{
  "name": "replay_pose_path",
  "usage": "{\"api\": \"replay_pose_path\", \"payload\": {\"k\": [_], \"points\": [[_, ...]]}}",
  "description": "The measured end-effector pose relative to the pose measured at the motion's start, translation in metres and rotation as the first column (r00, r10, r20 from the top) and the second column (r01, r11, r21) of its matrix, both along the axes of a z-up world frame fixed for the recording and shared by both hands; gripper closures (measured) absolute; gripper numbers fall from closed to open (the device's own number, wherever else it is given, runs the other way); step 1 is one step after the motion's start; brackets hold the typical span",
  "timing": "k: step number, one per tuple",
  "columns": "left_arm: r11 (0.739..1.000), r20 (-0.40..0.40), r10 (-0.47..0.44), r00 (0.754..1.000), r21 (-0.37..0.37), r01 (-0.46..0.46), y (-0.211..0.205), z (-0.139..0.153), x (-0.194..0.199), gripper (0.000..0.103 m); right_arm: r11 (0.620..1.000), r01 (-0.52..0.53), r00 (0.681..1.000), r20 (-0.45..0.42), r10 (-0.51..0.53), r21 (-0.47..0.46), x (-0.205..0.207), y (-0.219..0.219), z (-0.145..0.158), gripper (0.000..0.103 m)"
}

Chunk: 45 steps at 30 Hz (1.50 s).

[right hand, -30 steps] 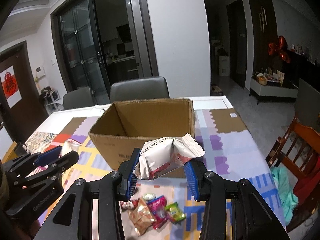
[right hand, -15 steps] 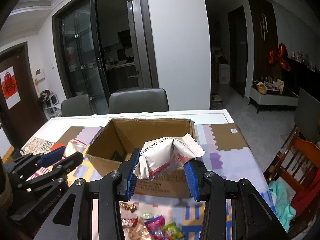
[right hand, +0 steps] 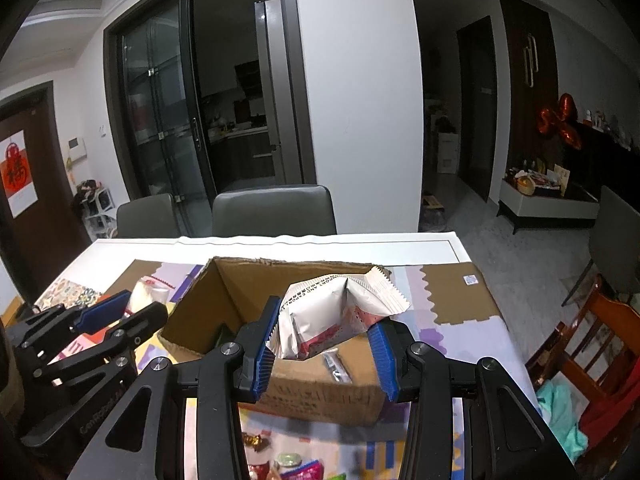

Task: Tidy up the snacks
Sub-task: 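Lower both packs into the box and open both tools, then withdraw both open tools from the box back toward the snack pile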

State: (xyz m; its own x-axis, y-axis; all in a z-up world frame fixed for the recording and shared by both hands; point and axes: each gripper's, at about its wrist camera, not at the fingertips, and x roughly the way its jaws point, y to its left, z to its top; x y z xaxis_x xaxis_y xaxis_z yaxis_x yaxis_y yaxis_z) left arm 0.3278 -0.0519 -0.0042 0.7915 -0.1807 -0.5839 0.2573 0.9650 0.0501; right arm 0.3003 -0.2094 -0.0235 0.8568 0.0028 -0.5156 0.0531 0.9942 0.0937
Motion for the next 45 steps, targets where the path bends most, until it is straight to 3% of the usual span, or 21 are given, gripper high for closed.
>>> {"api": "replay_pose_path", "payload": {"k": [25, 29, 33, 35, 38, 45], "points": [[1.0, -0.032, 0.0, 0.999, 0.004, 0.0, -0.006, -0.006, 0.036, 0.068, 1.0, -0.022, 0.998, -0.057, 0.022, -0.011, 0.051, 0.002, -0.011, 0.058], [1.0, -0.031, 0.008, 0.999, 0.008, -0.008, -0.006, -0.006, 0.037, 0.06, 1.0, -0.02, 0.998, -0.065, 0.018, -0.019, 0.055, 0.001, -0.013, 0.052], [1.0, -0.023, 0.023, 0.999, 0.011, -0.023, -0.004, -0.005, 0.035, 0.05, 1.0, -0.009, 0.998, -0.061, 0.009, -0.011, 0.055, -0.001, -0.013, 0.032], [1.0, -0.015, 0.029, 0.999, 0.01, -0.029, -0.003, -0.003, 0.033, 0.047, 1.0, -0.001, 0.999, -0.051, 0.0, -0.017, 0.053, -0.002, -0.011, 0.027], [0.999, -0.01, 0.042, 0.999, 0.007, -0.042, 0.001, -0.001, 0.031, 0.039, 1.0, 0.006, 0.999, -0.041, -0.007, -0.03, 0.051, -0.002, -0.008, 0.027], [0.998, 0.005, 0.058, 0.998, -0.02, -0.058, 0.009, 0.005, 0.024, 0.032, 1.0, 0.019, 0.999, -0.032, -0.019, -0.023, 0.042, -0.003, -0.004, 0.026]]}}
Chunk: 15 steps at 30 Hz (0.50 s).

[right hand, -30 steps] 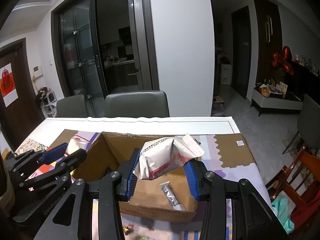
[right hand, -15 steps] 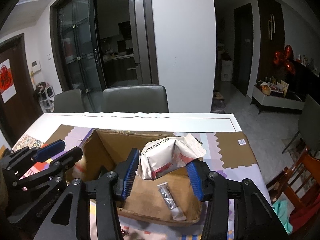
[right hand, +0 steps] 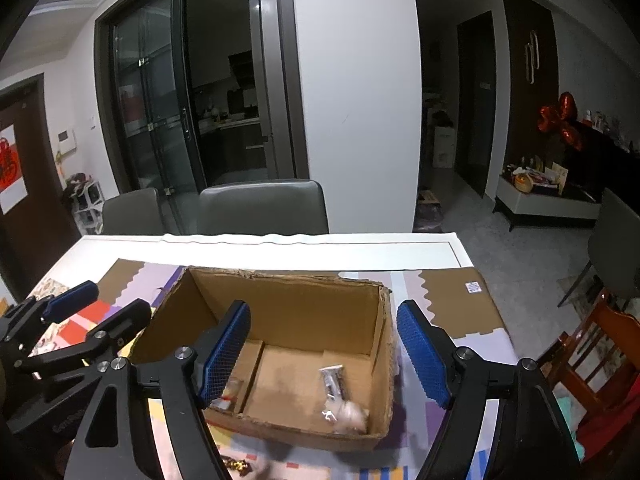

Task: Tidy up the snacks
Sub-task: 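Withdraw both open tools from the box back toward the snack pile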

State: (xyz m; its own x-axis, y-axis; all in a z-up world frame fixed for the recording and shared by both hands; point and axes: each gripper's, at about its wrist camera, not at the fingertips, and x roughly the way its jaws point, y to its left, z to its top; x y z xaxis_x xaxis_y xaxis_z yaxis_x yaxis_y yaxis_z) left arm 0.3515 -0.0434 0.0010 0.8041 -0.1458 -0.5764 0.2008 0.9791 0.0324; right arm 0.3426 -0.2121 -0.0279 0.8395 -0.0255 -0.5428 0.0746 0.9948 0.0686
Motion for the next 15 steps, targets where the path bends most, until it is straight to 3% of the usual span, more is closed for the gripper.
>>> {"api": "replay_pose_path", "payload": {"k": [5, 15], "points": [[1.0, 0.008, 0.001, 1.0, 0.001, -0.001, 0.001, 0.003, -0.01, 0.029, 1.0, 0.008, 1.0, 0.011, -0.008, -0.005, -0.01, 0.0, 0.004, 0.021], [1.0, 0.037, -0.003, 0.999, -0.002, 0.003, 0.003, 0.015, -0.036, 0.027, 1.0, 0.025, 0.999, 0.042, -0.024, -0.005, -0.037, -0.002, 0.017, 0.021]]}}
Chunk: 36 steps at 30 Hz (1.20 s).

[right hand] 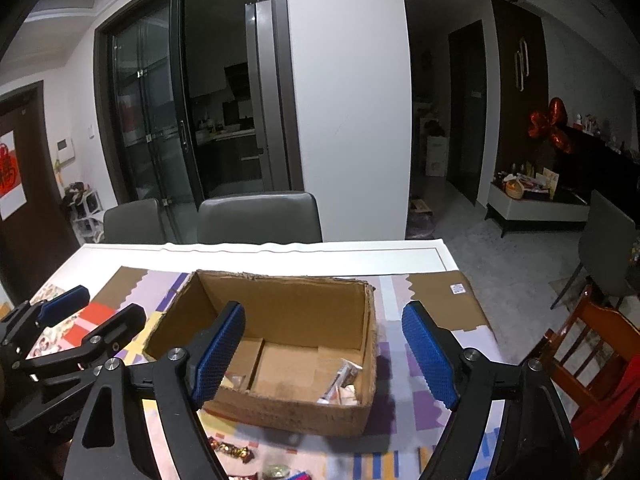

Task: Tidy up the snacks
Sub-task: 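Withdraw both open tools from the box back toward the snack pile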

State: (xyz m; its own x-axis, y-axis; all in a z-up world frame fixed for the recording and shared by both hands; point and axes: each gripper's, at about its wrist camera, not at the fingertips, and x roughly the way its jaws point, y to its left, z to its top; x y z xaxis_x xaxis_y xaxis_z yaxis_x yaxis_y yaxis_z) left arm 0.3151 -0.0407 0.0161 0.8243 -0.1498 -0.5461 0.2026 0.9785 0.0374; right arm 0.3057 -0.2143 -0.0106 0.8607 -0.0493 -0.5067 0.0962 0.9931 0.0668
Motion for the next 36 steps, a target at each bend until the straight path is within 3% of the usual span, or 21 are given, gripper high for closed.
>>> {"api": "replay_pose_path", "payload": {"k": [17, 36], "points": [[0.999, 0.028, -0.035, 0.999, 0.01, 0.034, -0.008, 0.008, -0.043, 0.027, 1.0, 0.026, 0.999, 0.03, -0.026, 0.0, -0.049, -0.008, 0.009, 0.021], [0.996, 0.012, -0.09, 0.996, 0.024, 0.09, -0.013, -0.014, -0.077, 0.025, 0.999, 0.044, 0.999, 0.012, -0.044, -0.01, -0.088, -0.014, -0.005, 0.021]]}}
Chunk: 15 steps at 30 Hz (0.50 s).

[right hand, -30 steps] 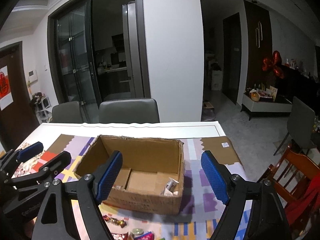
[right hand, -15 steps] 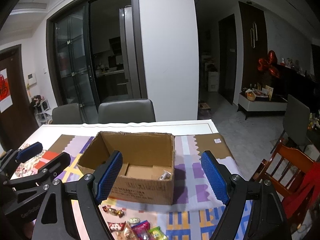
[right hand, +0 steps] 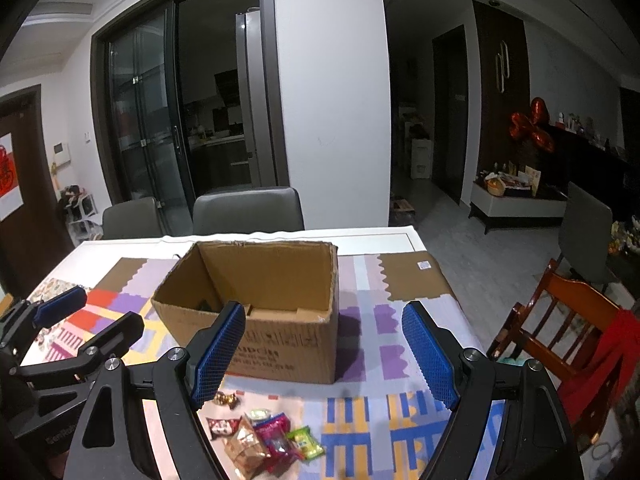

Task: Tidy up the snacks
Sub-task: 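Withdraw both open tools from the box back toward the snack pile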

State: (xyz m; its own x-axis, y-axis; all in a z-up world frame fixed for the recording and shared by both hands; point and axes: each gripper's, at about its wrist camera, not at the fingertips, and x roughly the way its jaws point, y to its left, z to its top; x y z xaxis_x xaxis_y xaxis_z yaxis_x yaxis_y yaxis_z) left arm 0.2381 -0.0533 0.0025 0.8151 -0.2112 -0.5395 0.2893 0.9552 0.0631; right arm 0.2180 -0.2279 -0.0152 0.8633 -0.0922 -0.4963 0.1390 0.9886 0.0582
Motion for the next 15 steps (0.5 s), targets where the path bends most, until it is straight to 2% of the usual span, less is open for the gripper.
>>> {"api": "replay_pose_path", "payload": {"k": [15], "points": [[0.999, -0.027, -0.055, 0.998, -0.002, 0.055, -0.003, -0.025, -0.026, 0.025, 1.0, 0.014, 0.999, -0.036, -0.015, -0.024, -0.022, -0.006, -0.023, 0.021]]}}
